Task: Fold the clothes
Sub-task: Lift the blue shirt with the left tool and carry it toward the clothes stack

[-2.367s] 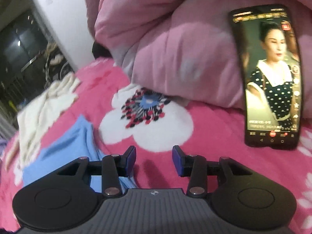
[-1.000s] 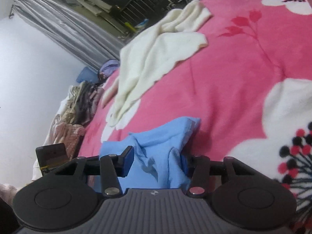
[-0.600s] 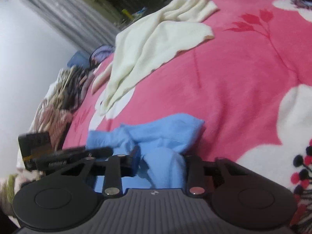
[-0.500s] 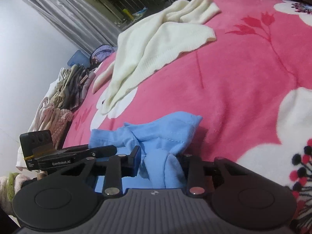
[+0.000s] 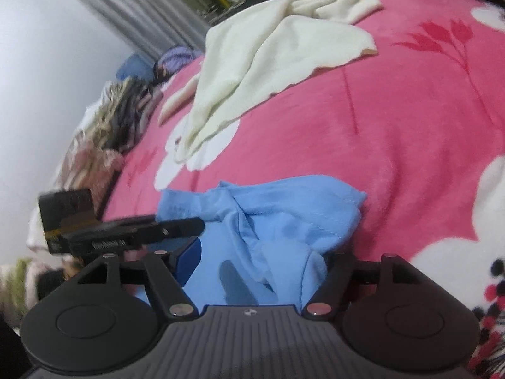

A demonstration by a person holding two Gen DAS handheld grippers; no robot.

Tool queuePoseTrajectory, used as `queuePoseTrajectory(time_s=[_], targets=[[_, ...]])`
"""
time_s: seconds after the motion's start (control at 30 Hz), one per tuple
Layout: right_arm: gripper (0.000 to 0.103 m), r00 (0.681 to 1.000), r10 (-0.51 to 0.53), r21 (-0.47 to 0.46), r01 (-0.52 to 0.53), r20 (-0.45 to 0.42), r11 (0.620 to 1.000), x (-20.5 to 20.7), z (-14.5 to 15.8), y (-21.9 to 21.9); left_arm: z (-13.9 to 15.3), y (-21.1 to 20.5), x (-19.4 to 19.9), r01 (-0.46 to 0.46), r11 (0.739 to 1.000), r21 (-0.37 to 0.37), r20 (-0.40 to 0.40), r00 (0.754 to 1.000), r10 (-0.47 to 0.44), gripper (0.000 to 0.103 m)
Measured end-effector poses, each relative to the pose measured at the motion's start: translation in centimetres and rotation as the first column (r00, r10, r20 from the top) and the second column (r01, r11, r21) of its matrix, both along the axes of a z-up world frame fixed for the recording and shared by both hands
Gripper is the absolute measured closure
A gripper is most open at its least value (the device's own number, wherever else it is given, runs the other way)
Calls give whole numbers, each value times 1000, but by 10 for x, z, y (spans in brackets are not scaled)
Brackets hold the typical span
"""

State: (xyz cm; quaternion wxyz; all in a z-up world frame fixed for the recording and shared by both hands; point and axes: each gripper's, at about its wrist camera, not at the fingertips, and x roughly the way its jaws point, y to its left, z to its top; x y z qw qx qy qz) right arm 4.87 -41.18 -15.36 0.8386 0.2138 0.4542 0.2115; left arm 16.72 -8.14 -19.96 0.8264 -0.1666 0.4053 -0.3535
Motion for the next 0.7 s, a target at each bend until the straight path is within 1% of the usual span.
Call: queuePoseTrajectory(time_s=[0.03,0.07,0.13,0.17,0.2,0.23,0.27,0.3,0.4,0.57,0.7], targets=[[32,1000,17,-32,-16,11,999,0,0,3,0,0,0,-2,1000,0,2,1000,2,85],[36,999,32,-66,-31,21,997,0,1,7,0,0,-1,-3,1000,0,4,1000,3,85],[60,999,40,-143,-36,26,989,0,0,11,0,-1,-3,-10,1000,3,16,1000,10,85],[66,999,33,-166,-27,29,986,-1,1,11,0,-2,-4,-15,1000,5,23,1000,15,85],[76,999,17,-169,-11,35,986,-2,1,8,1,-2,-6,-20,1000,7,30,999,19,86],[79,999,-1,-162,8,43,987,-4,2,5,2,-3,-7,-26,1000,7,32,999,26,87],[82,998,-14,-161,22,53,987,-7,4,4,4,-2,-8,-31,1000,3,34,999,31,91],[85,997,-19,-169,31,68,985,-10,6,5,6,-2,-9,-35,999,-2,35,999,35,94],[87,990,-29,-200,56,135,978,-23,21,16,19,0,-16,-52,998,-19,64,997,53,97],[87,964,-82,-182,131,254,975,-57,59,26,56,13,-36,-69,994,-84,117,990,79,98],[88,934,-107,-165,171,340,971,-90,94,37,94,21,-65,-34,992,-121,213,975,60,99]])
